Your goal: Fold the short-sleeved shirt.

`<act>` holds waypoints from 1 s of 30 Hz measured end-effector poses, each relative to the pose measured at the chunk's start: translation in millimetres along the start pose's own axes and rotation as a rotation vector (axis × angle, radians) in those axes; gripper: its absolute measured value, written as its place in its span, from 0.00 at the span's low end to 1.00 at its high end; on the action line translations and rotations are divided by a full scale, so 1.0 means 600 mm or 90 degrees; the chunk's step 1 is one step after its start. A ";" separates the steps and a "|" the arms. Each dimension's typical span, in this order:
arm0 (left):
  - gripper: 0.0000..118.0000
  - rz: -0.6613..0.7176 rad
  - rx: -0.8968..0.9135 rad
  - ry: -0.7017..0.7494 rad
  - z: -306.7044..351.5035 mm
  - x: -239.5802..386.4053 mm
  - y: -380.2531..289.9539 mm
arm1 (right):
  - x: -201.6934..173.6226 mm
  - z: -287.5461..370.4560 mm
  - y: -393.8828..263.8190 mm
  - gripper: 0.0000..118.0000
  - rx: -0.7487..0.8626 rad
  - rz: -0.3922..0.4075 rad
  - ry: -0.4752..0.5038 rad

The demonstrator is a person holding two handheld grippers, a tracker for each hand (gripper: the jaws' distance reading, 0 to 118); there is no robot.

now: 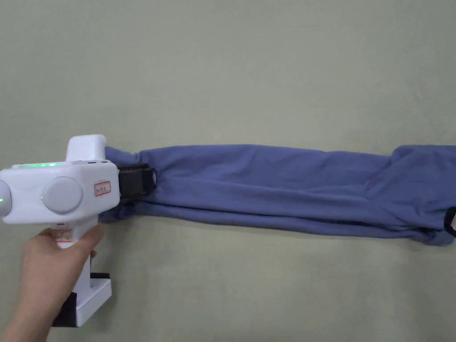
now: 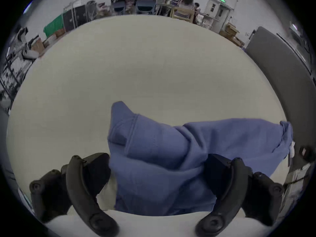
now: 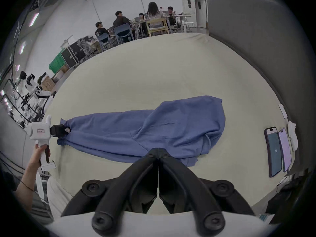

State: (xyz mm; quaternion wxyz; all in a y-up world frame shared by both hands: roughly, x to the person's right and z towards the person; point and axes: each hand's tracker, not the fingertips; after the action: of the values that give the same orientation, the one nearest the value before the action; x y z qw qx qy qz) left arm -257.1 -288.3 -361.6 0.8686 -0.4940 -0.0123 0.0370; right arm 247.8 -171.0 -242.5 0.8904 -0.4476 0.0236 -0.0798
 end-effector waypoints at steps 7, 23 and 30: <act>0.87 0.022 -0.040 -0.034 0.024 -0.009 0.010 | -0.020 -0.026 -0.003 0.03 -0.022 0.002 0.029; 0.10 0.068 -0.005 -0.017 0.159 -0.081 0.038 | 0.007 0.039 0.017 0.03 0.023 0.005 0.000; 0.10 0.002 0.029 0.103 0.226 -0.038 0.057 | -0.001 0.030 0.022 0.03 0.032 0.015 0.008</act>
State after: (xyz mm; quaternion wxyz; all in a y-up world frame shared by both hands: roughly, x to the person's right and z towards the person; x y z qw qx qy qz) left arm -289.7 -156.3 -321.3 0.8778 -0.4753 0.0593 -0.0015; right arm 251.0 -149.1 -242.5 0.9022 -0.4240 0.0322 -0.0727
